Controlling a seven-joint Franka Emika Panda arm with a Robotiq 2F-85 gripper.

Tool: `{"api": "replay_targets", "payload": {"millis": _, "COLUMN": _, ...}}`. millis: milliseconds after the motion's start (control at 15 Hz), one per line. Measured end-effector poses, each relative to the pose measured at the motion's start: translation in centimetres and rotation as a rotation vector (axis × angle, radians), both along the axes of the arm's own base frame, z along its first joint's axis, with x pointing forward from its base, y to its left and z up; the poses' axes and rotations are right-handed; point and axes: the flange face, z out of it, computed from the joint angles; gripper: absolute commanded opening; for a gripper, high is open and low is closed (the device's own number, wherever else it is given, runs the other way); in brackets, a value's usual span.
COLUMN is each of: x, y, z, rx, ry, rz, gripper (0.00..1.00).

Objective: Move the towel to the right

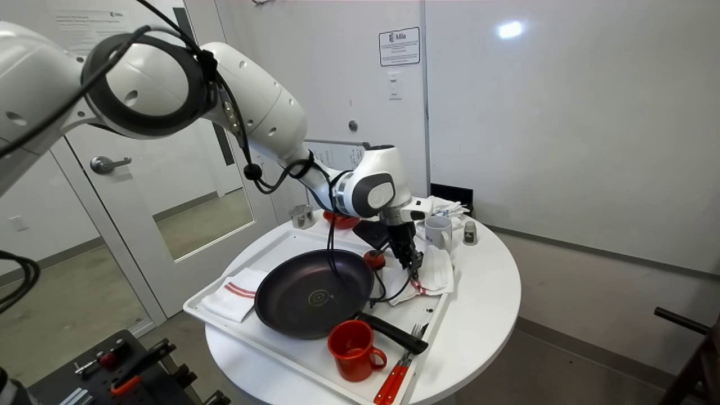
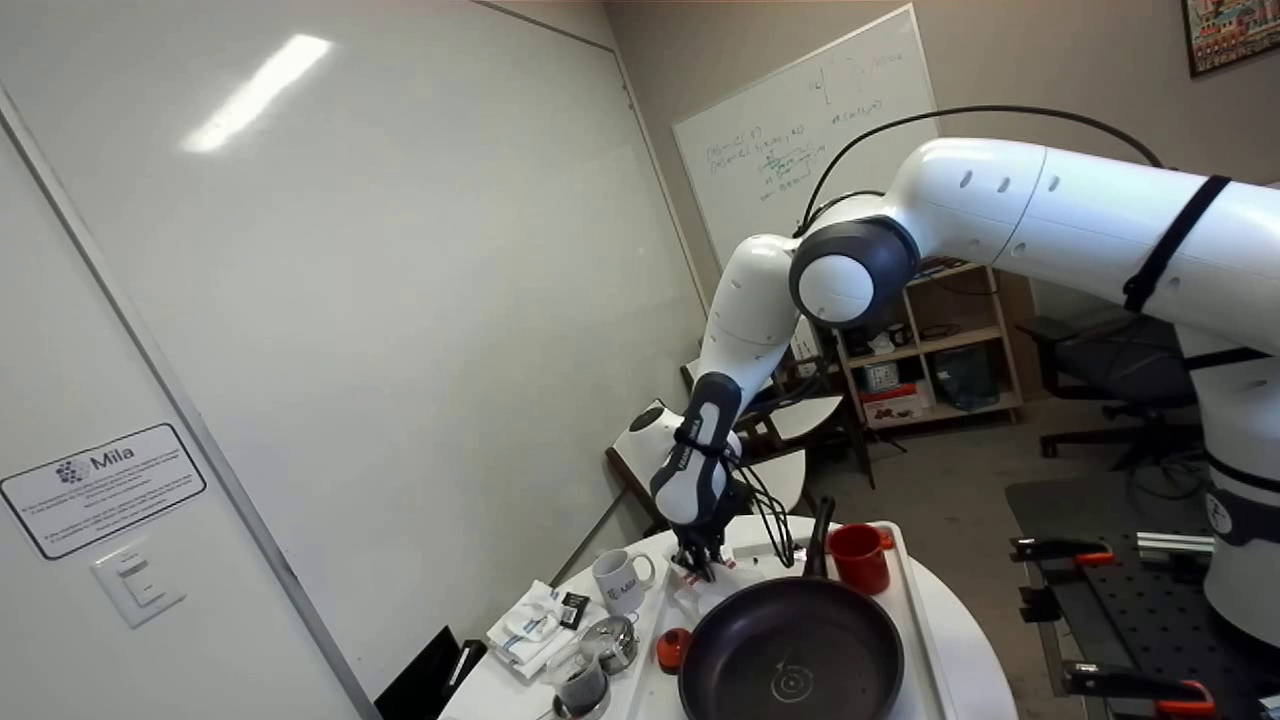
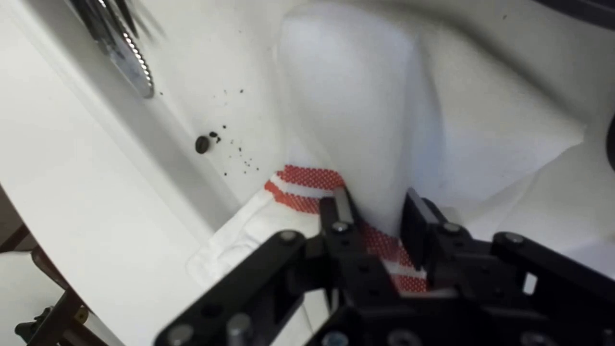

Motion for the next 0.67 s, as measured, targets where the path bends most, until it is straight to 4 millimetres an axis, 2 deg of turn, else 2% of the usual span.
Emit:
{"api": "replay_targets", "payload": {"millis": 333, "x": 0.18, "y": -0.40, "z": 0.30, "rx": -0.005, "ry": 0.005, "rz": -0.004, "gripper": 0.98}}
{"api": "replay_targets", "payload": {"millis": 667, "x": 0.23, "y": -0.65, "z": 0.47, "rx": -0.014, "ry": 0.001, "rz": -0.004, "gripper": 1.00}}
